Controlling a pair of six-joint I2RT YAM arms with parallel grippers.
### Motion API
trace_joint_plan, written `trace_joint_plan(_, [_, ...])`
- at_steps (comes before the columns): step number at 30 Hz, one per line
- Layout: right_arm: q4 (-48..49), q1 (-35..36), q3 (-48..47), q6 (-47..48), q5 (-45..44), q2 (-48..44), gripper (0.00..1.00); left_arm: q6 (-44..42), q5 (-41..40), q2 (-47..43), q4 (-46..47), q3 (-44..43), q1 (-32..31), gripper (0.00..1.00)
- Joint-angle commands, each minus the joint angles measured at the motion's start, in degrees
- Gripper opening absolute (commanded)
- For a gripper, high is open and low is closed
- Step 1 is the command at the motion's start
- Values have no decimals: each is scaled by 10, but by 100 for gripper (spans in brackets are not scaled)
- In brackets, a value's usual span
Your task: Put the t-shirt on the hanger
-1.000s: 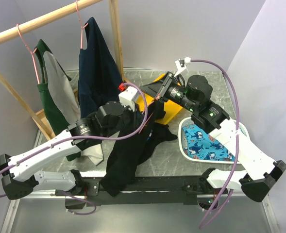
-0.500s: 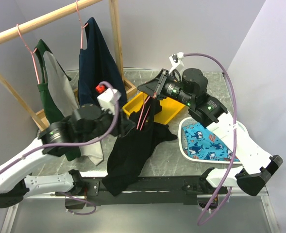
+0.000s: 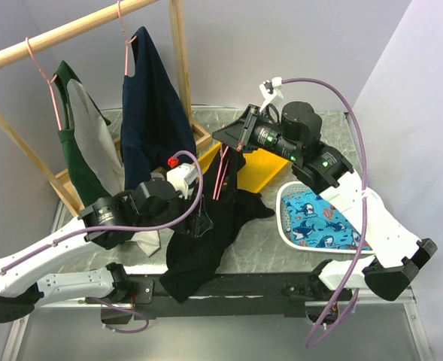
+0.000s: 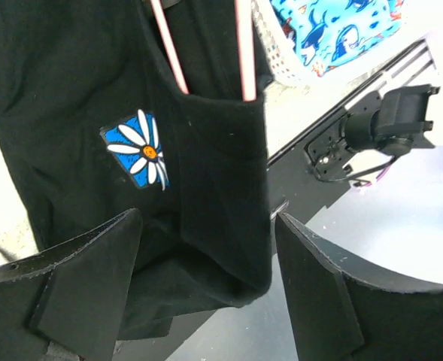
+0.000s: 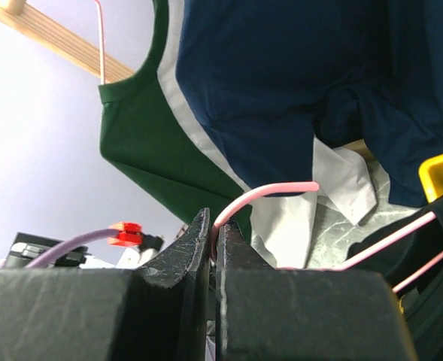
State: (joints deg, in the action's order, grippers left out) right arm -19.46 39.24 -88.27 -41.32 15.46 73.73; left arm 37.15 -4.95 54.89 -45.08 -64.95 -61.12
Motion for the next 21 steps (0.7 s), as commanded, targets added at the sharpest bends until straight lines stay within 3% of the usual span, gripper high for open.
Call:
trace_joint_plan(1, [24,3,-30,31,-10,0,0,13,10,-6,46,3,-5,76])
trace_joint_plan(5, [15,5,-31,35,-28,2,0,17,3,-8,57,8,-7,66])
trace_joint_plan(9, [7,8,-32,26,-63,4,0,27,-32,5,38,-1,-17,65])
trace_joint_plan(16, [-5,24,-47,-4,-121,25,0,73,-210,64,-42,-53,-102,64])
trace_joint_plan(21, [-19,29,-69,-19,-140,40,0,114,-334,104,-102,-85,-155,56])
